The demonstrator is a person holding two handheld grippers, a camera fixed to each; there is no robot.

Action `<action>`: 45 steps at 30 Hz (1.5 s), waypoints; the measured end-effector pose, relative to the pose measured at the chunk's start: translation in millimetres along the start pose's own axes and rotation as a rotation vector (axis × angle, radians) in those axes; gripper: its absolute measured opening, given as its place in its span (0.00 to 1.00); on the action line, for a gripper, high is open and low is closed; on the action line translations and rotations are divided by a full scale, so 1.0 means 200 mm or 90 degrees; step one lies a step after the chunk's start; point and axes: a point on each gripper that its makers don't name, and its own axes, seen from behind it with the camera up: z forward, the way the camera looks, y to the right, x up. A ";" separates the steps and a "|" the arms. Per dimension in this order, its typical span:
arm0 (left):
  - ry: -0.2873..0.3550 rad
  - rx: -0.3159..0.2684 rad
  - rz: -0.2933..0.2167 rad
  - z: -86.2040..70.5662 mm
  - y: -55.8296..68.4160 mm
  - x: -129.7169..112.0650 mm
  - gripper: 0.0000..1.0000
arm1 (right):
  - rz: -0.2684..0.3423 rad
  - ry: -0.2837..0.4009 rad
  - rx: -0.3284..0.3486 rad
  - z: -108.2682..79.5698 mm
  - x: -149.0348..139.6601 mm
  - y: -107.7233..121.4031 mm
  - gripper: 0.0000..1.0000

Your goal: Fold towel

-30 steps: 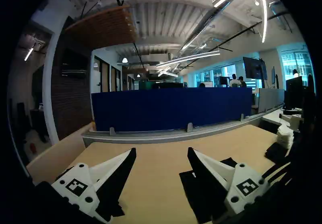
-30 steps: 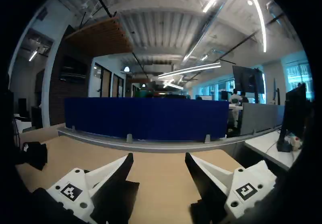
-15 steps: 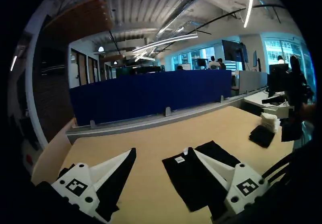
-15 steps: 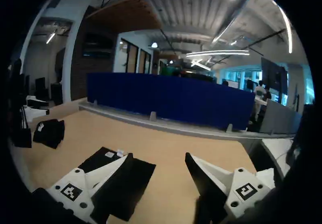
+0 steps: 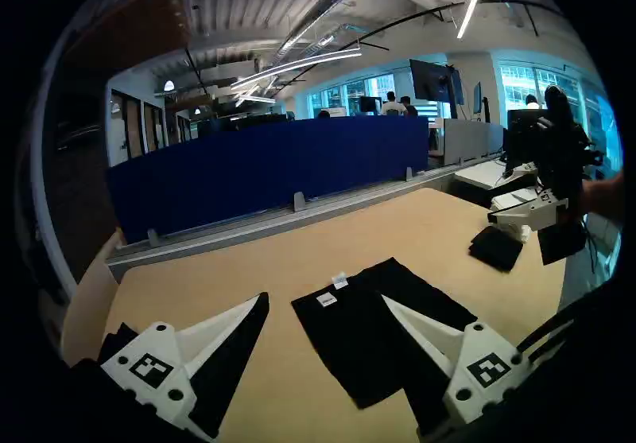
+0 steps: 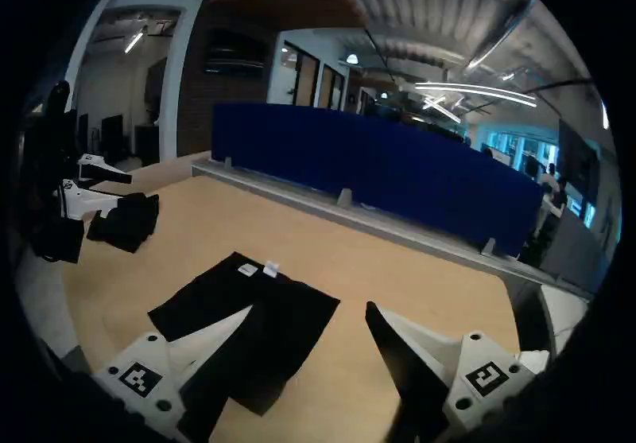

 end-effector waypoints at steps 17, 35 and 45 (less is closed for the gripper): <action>-0.085 -0.044 0.034 0.13 0.13 -0.35 0.94 | -0.014 -0.085 0.032 0.09 -0.38 -0.11 1.00; -0.190 -0.103 0.052 0.20 0.27 -0.73 0.94 | -0.027 -0.176 0.070 0.17 -0.78 -0.24 1.00; -0.245 -0.129 0.061 0.21 0.31 -0.89 0.94 | -0.032 -0.215 0.093 0.18 -0.92 -0.29 1.00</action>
